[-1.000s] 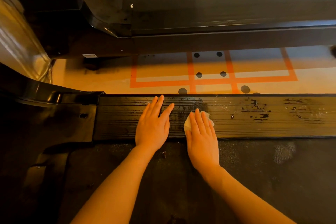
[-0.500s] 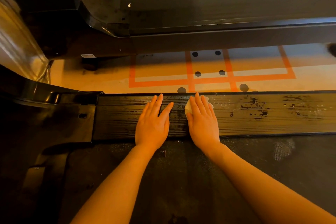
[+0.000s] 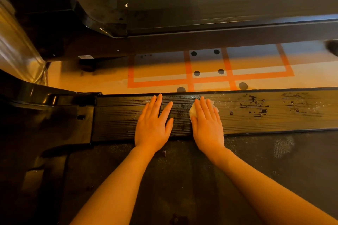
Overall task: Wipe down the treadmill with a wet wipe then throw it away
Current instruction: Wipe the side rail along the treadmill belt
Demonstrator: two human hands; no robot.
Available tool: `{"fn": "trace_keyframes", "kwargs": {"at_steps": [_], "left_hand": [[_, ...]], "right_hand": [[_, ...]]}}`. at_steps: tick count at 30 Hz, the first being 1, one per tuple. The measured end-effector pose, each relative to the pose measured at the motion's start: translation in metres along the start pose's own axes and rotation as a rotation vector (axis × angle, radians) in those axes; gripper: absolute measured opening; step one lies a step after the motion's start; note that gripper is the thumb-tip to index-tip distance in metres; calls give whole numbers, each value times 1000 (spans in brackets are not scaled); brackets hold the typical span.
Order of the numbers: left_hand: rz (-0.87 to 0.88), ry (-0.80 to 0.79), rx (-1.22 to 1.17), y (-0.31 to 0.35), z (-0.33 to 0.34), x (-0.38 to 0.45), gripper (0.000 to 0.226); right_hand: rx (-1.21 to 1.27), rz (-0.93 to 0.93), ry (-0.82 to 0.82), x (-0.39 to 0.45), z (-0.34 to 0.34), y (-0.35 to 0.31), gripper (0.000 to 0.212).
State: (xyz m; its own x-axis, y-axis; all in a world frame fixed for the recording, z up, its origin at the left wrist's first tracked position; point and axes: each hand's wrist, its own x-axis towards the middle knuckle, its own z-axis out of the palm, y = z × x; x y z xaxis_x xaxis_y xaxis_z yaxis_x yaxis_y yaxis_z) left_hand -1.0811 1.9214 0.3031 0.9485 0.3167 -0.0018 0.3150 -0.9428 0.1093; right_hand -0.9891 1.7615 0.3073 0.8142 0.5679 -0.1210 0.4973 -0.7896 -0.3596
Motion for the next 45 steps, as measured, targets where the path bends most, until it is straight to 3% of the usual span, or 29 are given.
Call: {"fn": "trace_keyframes", "kwargs": {"at_steps": [6,16,26,38,45], "left_hand": [[-12,2,-9,2,0,-1,58],[-15,3,-27,3,-2,-2,57],[16,-53,-47,6,-8,9,53],[-45,-81,-79,31,-6,19,54],[-46,-69,-100,32,-5,20,54]], "right_hand": [[-5,13,-12,19,-4,1,56],[21,23,4,-43,10,4,57],[-55,-39,-49,22,-8,11,56],[7,-45,-8,-33,3,19,58],[-2,-28,-3,-8,-3,21,57]]}}
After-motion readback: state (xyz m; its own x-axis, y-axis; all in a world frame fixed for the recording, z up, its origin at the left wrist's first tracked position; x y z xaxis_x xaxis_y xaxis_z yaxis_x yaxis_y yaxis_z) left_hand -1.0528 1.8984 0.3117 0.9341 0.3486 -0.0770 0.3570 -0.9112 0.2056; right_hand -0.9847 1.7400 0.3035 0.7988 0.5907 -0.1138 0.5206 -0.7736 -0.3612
